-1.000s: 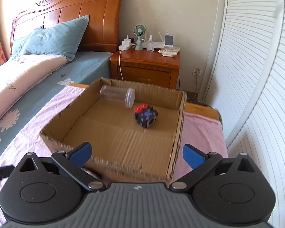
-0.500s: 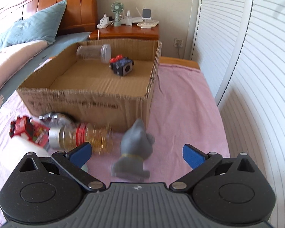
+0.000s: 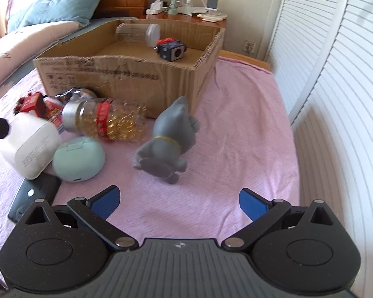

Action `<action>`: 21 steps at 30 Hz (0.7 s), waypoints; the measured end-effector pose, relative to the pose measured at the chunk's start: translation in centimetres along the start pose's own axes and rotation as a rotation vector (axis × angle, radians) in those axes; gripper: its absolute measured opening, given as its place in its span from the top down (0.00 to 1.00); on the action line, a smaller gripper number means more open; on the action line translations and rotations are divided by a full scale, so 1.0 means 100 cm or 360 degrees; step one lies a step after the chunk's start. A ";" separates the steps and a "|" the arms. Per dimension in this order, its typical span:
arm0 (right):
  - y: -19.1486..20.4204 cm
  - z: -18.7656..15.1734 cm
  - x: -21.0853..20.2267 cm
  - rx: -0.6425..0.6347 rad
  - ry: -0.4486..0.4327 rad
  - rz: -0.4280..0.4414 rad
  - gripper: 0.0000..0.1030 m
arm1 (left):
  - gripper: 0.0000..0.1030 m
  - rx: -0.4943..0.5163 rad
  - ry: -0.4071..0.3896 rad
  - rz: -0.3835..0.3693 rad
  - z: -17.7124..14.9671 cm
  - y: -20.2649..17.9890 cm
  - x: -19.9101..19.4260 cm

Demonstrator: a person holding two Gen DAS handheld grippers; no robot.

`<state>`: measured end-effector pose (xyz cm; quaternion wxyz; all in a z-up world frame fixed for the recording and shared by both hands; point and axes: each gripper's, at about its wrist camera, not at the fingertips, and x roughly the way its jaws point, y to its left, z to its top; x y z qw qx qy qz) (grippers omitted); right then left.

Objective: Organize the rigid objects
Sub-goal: 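Grasp the white plastic container with the left gripper while the right tool moves to the power bank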

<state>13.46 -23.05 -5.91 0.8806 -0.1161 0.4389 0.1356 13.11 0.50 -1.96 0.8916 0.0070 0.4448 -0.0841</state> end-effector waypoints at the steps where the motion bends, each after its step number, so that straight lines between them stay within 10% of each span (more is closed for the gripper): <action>1: 0.004 -0.002 0.001 -0.0015 -0.0001 0.0014 0.00 | 0.01 0.0009 0.0008 -0.0010 0.000 -0.003 0.003; 21: 0.034 -0.015 0.000 -0.0097 -0.0054 0.0155 0.00 | 0.06 -0.0032 0.0085 -0.0012 -0.011 -0.011 0.037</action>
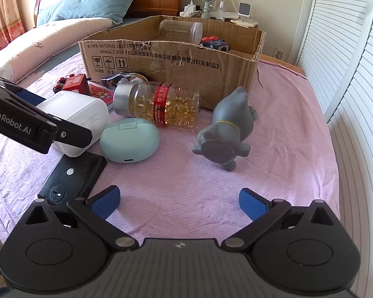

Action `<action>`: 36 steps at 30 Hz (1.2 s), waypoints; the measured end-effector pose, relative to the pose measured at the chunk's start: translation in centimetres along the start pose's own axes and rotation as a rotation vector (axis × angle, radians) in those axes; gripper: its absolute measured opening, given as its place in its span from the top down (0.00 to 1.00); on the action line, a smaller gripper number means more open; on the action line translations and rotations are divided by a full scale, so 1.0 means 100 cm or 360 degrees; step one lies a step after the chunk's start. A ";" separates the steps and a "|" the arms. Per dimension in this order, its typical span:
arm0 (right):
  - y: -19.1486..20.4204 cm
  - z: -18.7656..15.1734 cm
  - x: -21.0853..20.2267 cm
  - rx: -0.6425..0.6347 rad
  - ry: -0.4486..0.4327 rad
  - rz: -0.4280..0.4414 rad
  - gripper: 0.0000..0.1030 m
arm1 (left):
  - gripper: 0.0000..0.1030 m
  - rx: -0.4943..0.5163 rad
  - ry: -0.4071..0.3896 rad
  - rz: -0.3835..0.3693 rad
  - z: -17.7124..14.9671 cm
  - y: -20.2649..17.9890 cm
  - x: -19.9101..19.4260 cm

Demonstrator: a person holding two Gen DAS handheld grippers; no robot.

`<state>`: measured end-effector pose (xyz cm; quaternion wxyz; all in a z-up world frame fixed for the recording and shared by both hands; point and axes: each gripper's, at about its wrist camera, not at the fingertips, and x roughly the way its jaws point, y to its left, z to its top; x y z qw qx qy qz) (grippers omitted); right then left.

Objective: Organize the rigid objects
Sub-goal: 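Grasp the white plastic container with the left gripper while the right tool moves to the power bank, then grasp the black power bank with the right gripper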

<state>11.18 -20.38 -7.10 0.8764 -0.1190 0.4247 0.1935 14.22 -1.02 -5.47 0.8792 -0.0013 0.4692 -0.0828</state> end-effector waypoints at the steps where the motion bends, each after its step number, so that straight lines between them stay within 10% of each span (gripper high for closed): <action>1: 0.001 0.000 0.000 -0.0007 0.0000 0.0006 0.00 | 0.12 0.0001 -0.0005 -0.0027 0.000 0.001 0.000; 36: 0.098 0.019 0.016 -0.0522 -0.0050 0.0459 0.00 | 0.15 -0.0143 -0.0007 0.0019 -0.037 0.056 -0.019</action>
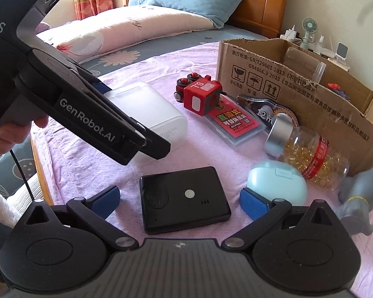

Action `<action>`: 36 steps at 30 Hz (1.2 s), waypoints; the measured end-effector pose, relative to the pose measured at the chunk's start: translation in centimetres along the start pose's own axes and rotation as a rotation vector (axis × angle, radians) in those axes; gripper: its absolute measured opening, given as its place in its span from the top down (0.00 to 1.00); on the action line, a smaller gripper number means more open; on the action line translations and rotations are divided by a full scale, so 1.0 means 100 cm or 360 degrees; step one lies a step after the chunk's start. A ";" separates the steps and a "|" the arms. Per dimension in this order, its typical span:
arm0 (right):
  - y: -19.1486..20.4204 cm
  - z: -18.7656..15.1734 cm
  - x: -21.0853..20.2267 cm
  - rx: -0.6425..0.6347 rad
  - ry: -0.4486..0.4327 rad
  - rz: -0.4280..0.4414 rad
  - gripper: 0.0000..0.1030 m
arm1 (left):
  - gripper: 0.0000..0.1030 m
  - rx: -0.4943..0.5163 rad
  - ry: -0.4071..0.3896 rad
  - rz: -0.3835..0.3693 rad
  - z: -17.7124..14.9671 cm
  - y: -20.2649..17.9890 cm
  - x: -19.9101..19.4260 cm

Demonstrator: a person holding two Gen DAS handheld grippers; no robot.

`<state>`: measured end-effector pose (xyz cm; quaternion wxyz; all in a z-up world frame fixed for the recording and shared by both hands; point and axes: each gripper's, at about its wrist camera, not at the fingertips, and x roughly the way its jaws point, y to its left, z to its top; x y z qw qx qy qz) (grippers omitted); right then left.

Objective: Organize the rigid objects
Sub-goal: 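Grasp the black power bank with the right gripper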

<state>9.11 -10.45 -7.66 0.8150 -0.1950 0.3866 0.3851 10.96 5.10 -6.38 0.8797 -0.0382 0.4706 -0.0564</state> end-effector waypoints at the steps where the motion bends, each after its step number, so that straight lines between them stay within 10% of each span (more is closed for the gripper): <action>1: 0.000 0.001 0.000 -0.0001 0.0002 0.0002 0.00 | 0.15 -0.0003 0.0006 -0.0001 0.000 0.001 0.001; 12: 0.017 0.002 -0.007 -0.0077 0.0096 0.0123 0.00 | 0.12 0.0025 0.0008 0.0020 -0.001 -0.001 0.002; 23: 0.015 0.007 -0.009 0.0029 0.0059 -0.0039 0.28 | 0.12 0.0023 -0.0029 0.0005 -0.001 -0.001 -0.003; 36: -0.007 -0.014 -0.029 0.0244 0.0100 -0.0220 0.28 | 0.12 0.0143 -0.0097 0.0067 -0.001 -0.012 -0.005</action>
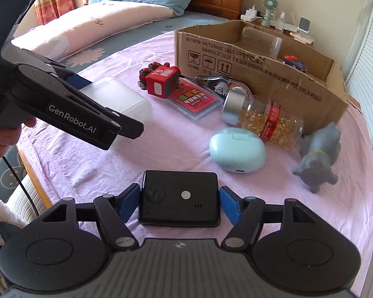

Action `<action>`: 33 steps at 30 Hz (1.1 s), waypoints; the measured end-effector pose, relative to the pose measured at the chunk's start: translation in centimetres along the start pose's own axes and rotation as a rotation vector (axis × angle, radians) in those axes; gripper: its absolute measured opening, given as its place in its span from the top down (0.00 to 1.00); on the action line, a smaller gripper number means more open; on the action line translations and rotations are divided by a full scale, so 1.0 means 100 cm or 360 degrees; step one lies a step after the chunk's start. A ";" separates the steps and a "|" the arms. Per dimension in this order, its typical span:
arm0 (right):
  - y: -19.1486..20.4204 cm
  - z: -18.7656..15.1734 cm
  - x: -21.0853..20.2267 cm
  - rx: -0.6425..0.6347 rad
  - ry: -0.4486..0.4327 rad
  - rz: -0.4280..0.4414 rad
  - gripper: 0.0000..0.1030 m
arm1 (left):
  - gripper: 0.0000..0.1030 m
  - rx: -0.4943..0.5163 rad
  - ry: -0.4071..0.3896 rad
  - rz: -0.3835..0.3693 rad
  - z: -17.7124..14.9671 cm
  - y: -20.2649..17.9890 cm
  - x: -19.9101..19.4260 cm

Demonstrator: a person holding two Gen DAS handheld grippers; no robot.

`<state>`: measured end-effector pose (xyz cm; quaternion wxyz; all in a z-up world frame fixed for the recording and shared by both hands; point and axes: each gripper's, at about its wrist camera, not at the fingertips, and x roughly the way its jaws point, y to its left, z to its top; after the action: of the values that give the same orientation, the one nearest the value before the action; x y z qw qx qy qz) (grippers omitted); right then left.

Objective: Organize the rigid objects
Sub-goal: 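Grasp the black power bank with the right gripper, then carry the white container into the box and open the left gripper while the right carries the power bank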

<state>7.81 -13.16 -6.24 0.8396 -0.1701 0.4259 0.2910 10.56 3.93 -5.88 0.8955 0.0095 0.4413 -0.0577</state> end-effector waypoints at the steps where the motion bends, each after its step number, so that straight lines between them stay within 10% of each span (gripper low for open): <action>1: 0.002 0.001 0.001 -0.0002 0.0000 -0.0008 0.28 | 0.12 -0.0008 0.0000 0.0007 0.000 0.001 0.001; 33: -0.013 0.026 -0.036 -0.0018 -0.0063 -0.0084 0.28 | 0.18 0.0239 0.0030 -0.0202 0.041 0.008 -0.036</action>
<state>8.58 -14.03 -1.78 0.8543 -0.1802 0.4029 0.2746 11.71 4.77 -0.57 0.8826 0.0490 0.4438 -0.1472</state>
